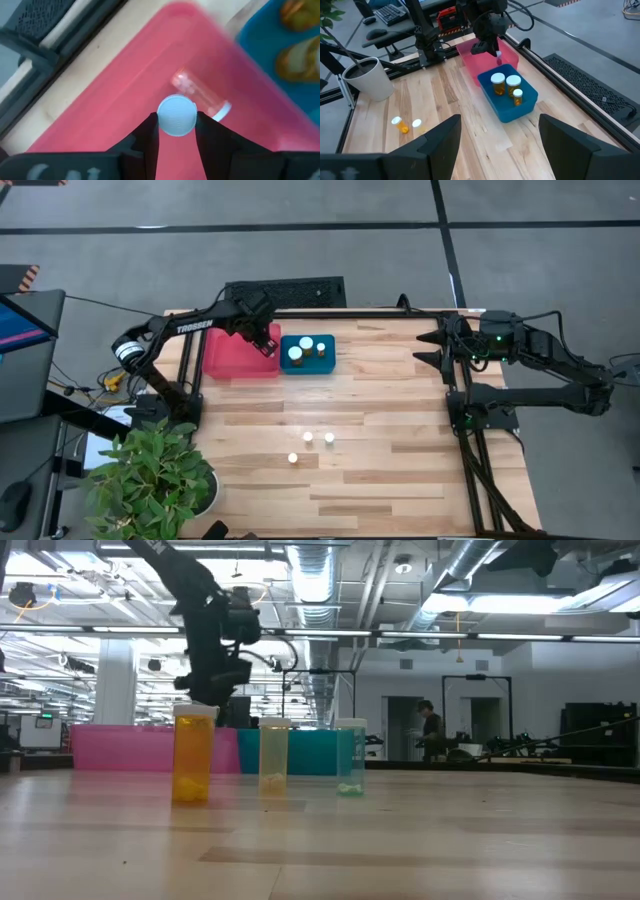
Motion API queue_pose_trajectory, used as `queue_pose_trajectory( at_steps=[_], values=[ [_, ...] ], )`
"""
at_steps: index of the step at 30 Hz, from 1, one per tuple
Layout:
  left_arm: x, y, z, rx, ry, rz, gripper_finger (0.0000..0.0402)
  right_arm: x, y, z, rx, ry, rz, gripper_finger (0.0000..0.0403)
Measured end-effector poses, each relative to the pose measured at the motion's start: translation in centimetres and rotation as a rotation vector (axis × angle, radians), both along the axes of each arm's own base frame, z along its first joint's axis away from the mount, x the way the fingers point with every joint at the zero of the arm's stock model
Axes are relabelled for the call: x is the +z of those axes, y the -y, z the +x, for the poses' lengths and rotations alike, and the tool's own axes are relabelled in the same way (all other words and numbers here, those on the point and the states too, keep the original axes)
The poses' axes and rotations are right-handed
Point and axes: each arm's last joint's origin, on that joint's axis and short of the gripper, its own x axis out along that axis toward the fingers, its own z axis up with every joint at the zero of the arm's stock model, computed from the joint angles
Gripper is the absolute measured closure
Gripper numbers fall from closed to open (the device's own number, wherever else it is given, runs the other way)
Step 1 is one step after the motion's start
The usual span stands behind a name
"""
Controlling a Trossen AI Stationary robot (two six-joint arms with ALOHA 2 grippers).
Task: Pick and place medicine bottles into bin by pill shape (circle, oval)
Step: Put the blue capsule bottle from the pink bin into the blue bin
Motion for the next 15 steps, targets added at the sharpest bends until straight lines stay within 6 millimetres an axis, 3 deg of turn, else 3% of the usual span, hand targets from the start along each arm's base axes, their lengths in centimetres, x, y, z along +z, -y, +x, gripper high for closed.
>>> queue_pose_trajectory(
  at_steps=[11, 15],
  values=[
    [6.7, 1.5, 4.2, -0.031, 0.184, 0.098, 0.0302, 0.0, 0.0, 0.0, 0.0, 0.0, 0.0, 0.0127],
    [9.3, 3.0, 6.0, -0.107, 0.307, 0.071, 0.0302, 0.0, 0.0, 0.0, 0.001, 0.0, -0.001, 0.0127]
  ],
)
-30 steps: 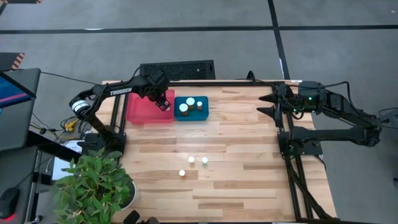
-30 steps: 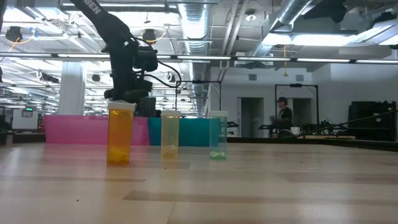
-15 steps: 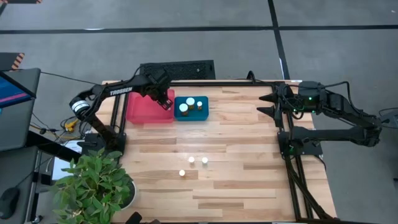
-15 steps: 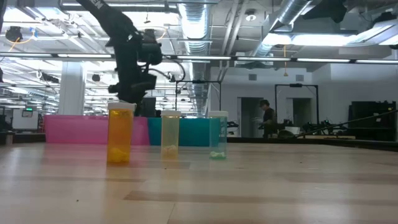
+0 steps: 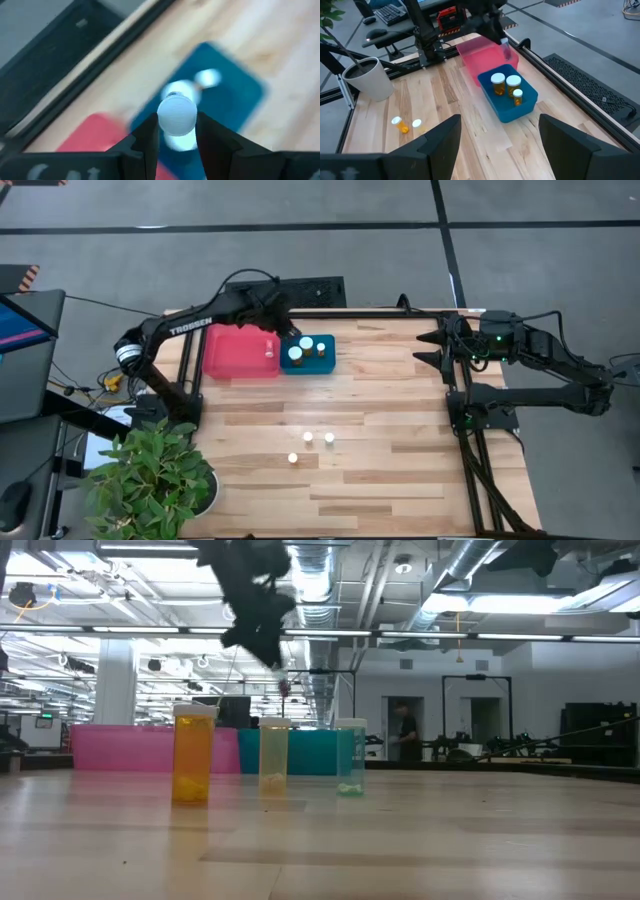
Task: Pick and place medicine bottles into bin by pill shape (circle, oval)
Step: Put the blue capsule bottle from the pink bin into the blue bin
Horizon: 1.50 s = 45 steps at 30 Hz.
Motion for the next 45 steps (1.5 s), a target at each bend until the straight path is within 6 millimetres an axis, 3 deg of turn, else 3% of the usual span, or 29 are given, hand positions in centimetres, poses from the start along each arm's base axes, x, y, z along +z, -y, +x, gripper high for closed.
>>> queue_pose_trajectory(
  at_steps=[7, 13, 26, 40, 45],
  values=[
    [2.2, 5.3, 3.1, -0.211, 0.08, 0.037, 0.0302, 0.0, 0.0, 0.0, 0.004, -0.002, -0.009, 0.0127],
    [1.1, 8.2, 4.5, -0.276, -0.008, 0.114, 0.0302, 0.0, 0.0, 0.0, 0.008, -0.005, -0.018, 0.0127],
    [-5.3, 5.8, 7.6, -0.254, -0.178, 0.074, 0.0302, 0.0, 0.0, 0.0, 0.011, -0.006, -0.023, 0.0127],
    [-8.8, 4.1, 8.5, -0.303, -0.282, 0.034, 0.0302, 0.0, 0.0, 0.0, 0.013, -0.007, -0.021, 0.0127],
    [-8.8, 4.0, 8.6, -0.308, -0.274, 0.044, 0.0302, 0.0, 0.0, 0.0, 0.015, -0.006, -0.021, 0.0127]
  ],
)
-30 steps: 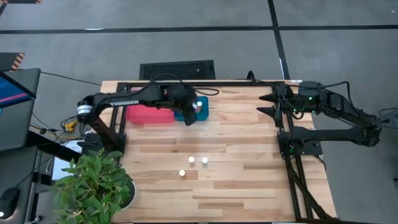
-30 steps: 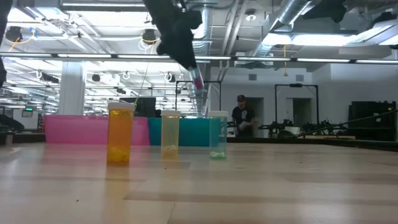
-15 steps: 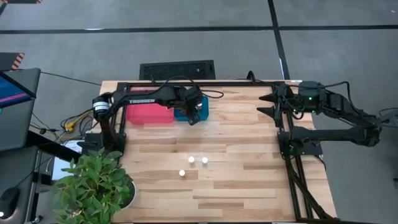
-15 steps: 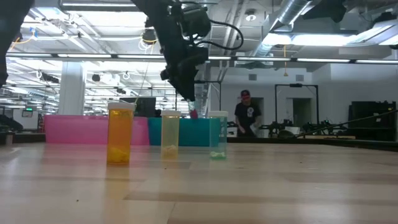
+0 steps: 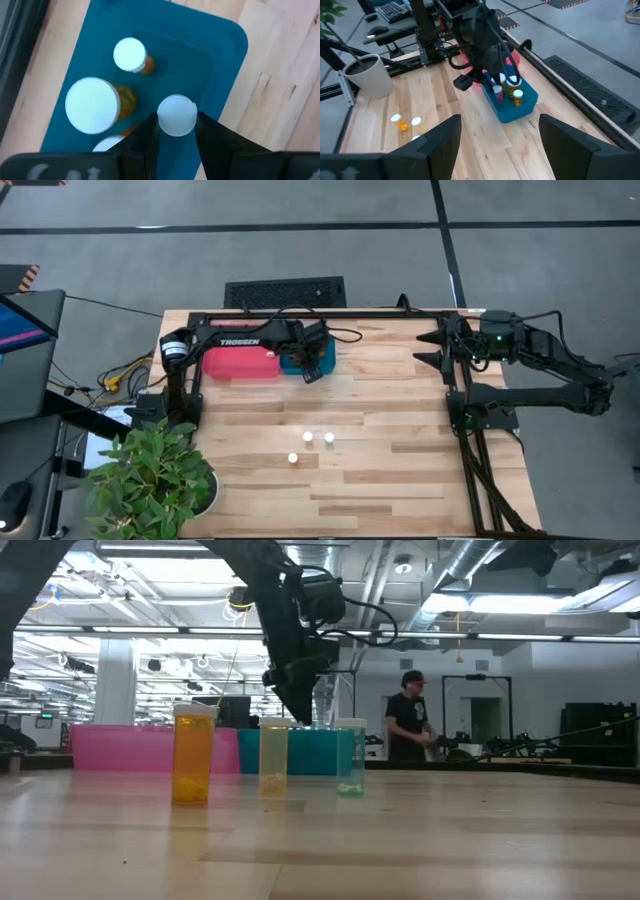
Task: Pick and place medicine bottles into bin by pill shape (circle, oval)
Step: Put the blue capsule bottle from the pink bin into the blue bin, then put the yellow tablet bottle into the pink bin
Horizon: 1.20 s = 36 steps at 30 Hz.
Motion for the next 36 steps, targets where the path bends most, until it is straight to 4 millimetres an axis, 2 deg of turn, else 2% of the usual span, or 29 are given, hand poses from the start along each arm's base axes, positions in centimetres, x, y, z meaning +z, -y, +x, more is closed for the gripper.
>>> queue_pose_trajectory(
  at_steps=[4, 10, 20, 28, 36],
  values=[
    [0.0, -0.2, 0.0, -0.009, -0.007, 0.022, 0.0302, 0.0, 0.0, 0.0, -0.001, 0.0, 0.0, 0.0127],
    [-1.3, -0.5, 0.2, -0.018, -0.045, -0.002, 0.0302, 0.0, 0.0, 0.0, -0.001, 0.0, 0.0, 0.0127],
    [-1.4, -0.6, 0.3, -0.009, -0.039, 0.005, 0.0302, 0.0, 0.0, 0.0, -0.002, 0.0, -0.001, 0.0127],
    [-1.4, -0.6, 0.4, -0.013, -0.036, 0.015, 0.0268, 0.0, 0.0, 0.0, -0.002, -0.001, -0.001, 0.0127],
    [-1.3, -0.7, 0.5, -0.018, -0.023, 0.024, 0.0252, 0.0, 0.0, 0.0, -0.005, -0.001, -0.004, 0.0127]
  ],
)
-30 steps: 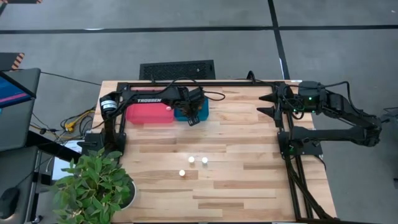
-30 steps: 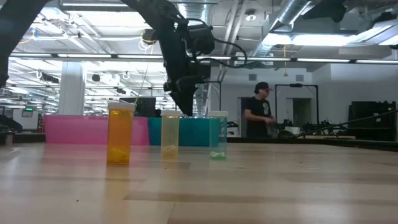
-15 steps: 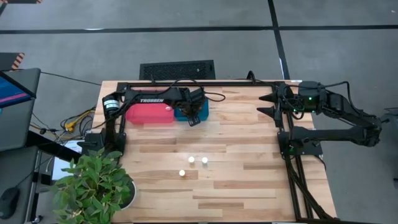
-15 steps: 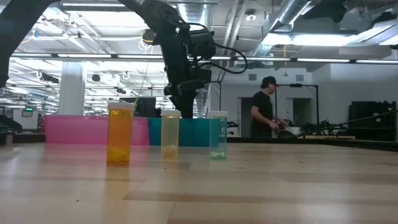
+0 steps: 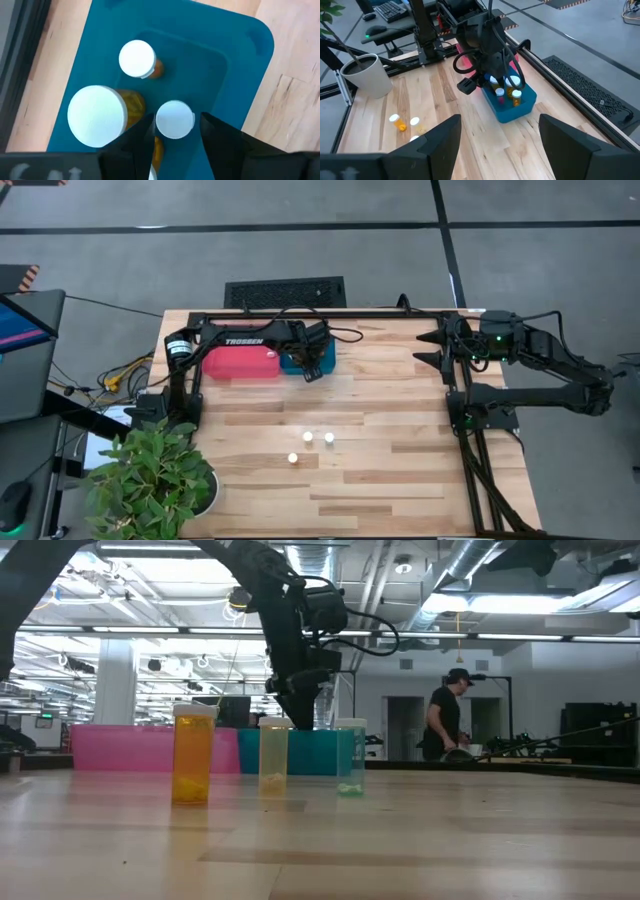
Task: Pick and place medicine bottles into bin by pill shape (circle, oval)
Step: Put the yellow tablet bottle into the pink bin
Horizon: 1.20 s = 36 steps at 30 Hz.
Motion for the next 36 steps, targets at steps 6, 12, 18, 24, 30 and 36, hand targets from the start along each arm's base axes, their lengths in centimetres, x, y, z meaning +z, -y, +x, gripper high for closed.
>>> queue_pose_trajectory(
  at_steps=[6, 12, 18, 24, 30, 36],
  values=[
    [0.0, 0.0, 0.0, -0.001, -0.001, 0.001, 0.0227, 0.0, 0.0, 0.0, 0.0, 0.0, 0.001, 0.0127],
    [1.7, -0.1, 0.3, -0.003, 0.0, 0.012, 0.0194, 0.0, 0.0, 0.0, 0.0, 0.0, 0.001, 0.0127],
    [5.2, -0.1, 0.5, 0.022, -0.004, -0.007, 0.0176, 0.0, 0.0, 0.0, 0.0, 0.0, 0.001, 0.0127],
    [9.0, 2.9, 0.8, -0.041, -0.012, -0.079, 0.0175, 0.0, 0.0, 0.0, 0.0, 0.0, 0.001, 0.0127],
    [10.2, 9.3, 1.1, -0.206, -0.045, -0.195, 0.017, 0.0, 0.0, 0.0, 0.001, 0.0, 0.001, 0.0127],
    [9.9, 15.6, 1.0, -0.318, -0.094, -0.226, 0.0126, 0.0, 0.0, 0.0, 0.011, -0.006, -0.018, 0.0127]
  ],
)
